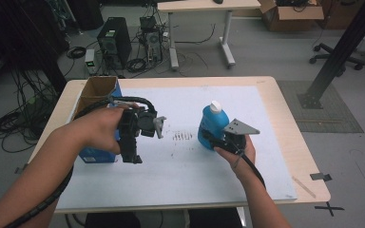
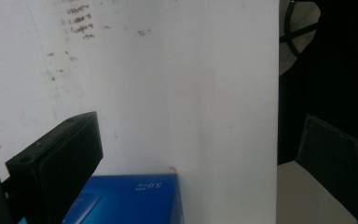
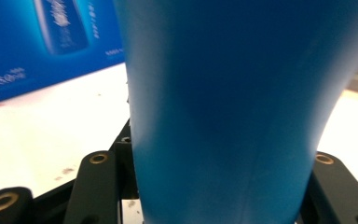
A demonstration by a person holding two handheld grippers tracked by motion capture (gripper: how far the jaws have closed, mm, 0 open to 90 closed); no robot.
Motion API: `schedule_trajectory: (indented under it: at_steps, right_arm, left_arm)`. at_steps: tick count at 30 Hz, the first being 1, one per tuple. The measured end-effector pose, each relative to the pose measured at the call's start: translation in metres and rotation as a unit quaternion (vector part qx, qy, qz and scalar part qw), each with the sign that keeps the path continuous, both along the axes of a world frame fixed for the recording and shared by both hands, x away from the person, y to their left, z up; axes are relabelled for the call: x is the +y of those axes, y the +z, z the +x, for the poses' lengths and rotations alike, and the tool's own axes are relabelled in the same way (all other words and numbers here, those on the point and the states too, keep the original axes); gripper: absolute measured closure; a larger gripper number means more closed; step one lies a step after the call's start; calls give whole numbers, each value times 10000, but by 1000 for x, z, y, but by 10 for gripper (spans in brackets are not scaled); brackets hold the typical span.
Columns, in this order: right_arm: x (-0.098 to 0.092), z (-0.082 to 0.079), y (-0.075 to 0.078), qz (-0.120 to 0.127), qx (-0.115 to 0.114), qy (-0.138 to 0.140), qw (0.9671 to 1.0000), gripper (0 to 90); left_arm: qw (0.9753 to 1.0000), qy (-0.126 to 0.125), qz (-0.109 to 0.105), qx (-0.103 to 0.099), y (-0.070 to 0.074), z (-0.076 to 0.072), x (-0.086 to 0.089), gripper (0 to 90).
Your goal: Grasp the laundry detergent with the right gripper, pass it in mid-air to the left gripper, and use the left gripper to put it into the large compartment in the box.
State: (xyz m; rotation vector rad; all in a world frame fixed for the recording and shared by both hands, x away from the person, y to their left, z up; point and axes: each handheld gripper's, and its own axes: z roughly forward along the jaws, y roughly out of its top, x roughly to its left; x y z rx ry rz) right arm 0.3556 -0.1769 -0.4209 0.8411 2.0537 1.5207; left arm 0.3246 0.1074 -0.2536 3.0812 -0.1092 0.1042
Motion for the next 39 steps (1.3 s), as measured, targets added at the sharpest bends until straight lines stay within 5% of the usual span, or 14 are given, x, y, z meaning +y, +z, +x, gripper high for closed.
schedule_trajectory:
  at_steps: [8, 18, 24, 30, 34, 35, 39]
  right_arm:
    - [-17, -9, 45, -153, -191, 754, 9969, 456]
    - [-15, -25, 61, -356, -242, 1558, 9869, 454]
    - [5, -38, 56, -367, -221, 2240, 9737, 453]
    - [20, -41, 48, -367, -154, 2537, 9665, 453]
    - [32, -42, 42, -411, -102, 2802, 9590, 453]
    - [37, -43, 40, -409, -89, 2946, 9547, 454]
    - [45, -43, 36, -385, -48, 3144, 9485, 454]
  left_arm:
    - [10000, -34, -34, -48, 9, 1, -4, 2]
    - [9998, -156, -78, -50, 19, 3, -17, 2]
    - [9998, -179, -39, -6, 21, 4, -22, 2]
    - [9998, -177, -14, -11, 26, 3, -24, 2]
    - [9998, -186, -11, 22, 28, 2, -25, 2]
    - [9998, -206, -43, 48, 29, 2, -26, 2]
    - [9996, -245, -66, 77, 29, 2, -30, 2]
